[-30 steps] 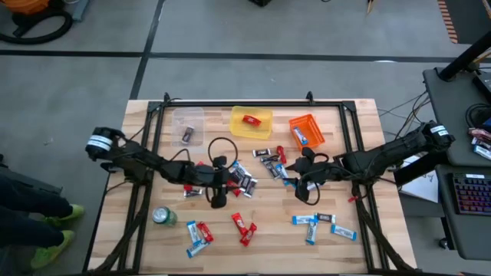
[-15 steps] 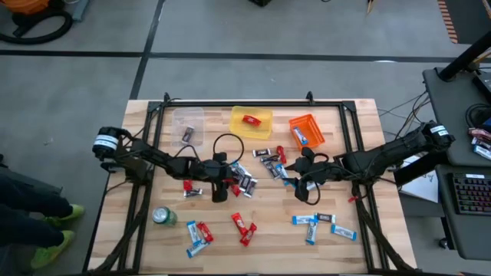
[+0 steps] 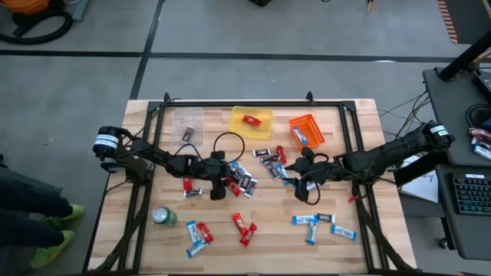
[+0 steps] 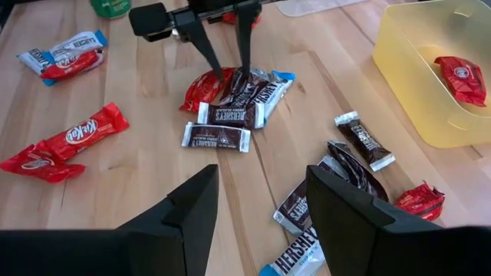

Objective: Sort candy
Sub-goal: Put the brown chocolate bar into the transparent bin

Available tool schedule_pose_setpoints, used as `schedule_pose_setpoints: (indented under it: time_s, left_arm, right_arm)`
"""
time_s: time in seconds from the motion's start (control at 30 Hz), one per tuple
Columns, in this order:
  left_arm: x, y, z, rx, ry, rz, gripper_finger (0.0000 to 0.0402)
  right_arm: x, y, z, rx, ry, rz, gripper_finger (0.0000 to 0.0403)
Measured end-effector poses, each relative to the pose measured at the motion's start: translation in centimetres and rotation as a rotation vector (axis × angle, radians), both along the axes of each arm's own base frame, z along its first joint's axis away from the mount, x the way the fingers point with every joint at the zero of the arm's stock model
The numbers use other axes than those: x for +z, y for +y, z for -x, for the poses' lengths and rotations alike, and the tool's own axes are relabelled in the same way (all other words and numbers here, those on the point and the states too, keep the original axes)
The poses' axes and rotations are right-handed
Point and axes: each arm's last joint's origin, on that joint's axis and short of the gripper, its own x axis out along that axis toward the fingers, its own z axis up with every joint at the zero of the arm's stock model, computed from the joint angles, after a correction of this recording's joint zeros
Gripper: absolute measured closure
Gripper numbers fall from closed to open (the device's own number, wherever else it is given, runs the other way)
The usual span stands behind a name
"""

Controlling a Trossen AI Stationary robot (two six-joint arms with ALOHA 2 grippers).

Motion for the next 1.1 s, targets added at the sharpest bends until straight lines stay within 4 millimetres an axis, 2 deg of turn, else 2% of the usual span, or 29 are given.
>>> schedule_pose_setpoints:
  time_s: [0.13, 0.3, 0.5, 0.63, 0.83, 1.0, 1.1]
  left_arm:
    - [-0.2, 0.0, -0.1, 0.001, 0.002, 0.001, 0.0274]
    - [-1.5, 0.0, -0.4, 0.011, 0.028, 0.013, 0.0274]
    - [-1.8, 0.0, -0.6, 0.017, 0.014, 0.024, 0.0280]
    - [-1.8, 0.0, -0.6, 0.015, 0.014, 0.025, 0.0310]
    - [-1.8, -0.1, -0.5, -0.001, 0.018, 0.043, 0.0392]
    - [-1.3, -0.2, -0.4, -0.008, 0.010, 0.061, 0.0395]
    - [-0.2, -0.2, -0.4, -0.012, -0.035, 0.067, 0.0399]
  right_arm:
    - [0.0, 0.0, 0.0, 0.000, 0.000, 0.000, 0.0220]
    - [-0.1, 0.0, 0.0, 0.000, 0.003, 0.001, 0.0220]
    - [-0.1, 0.0, 0.0, 0.001, 0.004, 0.003, 0.0220]
    - [-0.1, 0.0, 0.0, 0.001, 0.004, 0.003, 0.0220]
    - [-0.1, 0.0, 0.0, 0.001, 0.004, 0.002, 0.0220]
    - [-0.1, 0.0, 0.0, 0.001, 0.004, 0.001, 0.0220]
    - [-0.1, 0.0, 0.0, 0.000, 0.003, 0.001, 0.0220]
